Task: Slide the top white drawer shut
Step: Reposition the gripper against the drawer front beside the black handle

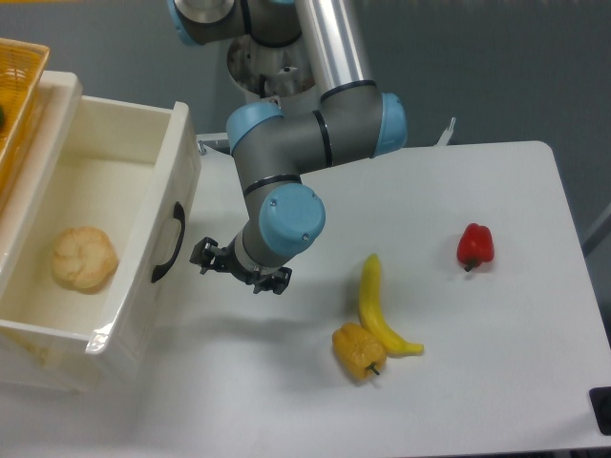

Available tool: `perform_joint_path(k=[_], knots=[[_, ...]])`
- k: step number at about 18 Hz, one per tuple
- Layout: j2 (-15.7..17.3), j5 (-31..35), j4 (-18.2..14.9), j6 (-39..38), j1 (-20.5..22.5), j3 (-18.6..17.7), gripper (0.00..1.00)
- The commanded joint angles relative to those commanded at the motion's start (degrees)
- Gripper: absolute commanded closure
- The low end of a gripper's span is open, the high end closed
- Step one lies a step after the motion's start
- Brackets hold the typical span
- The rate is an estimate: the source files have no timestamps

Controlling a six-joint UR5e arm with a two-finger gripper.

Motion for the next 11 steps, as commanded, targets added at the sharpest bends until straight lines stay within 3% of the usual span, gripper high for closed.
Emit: perform_joint_path(k=[11], knots=[[1.7,-0.9,-0.5,0.2,-0.4,0.1,0.0]])
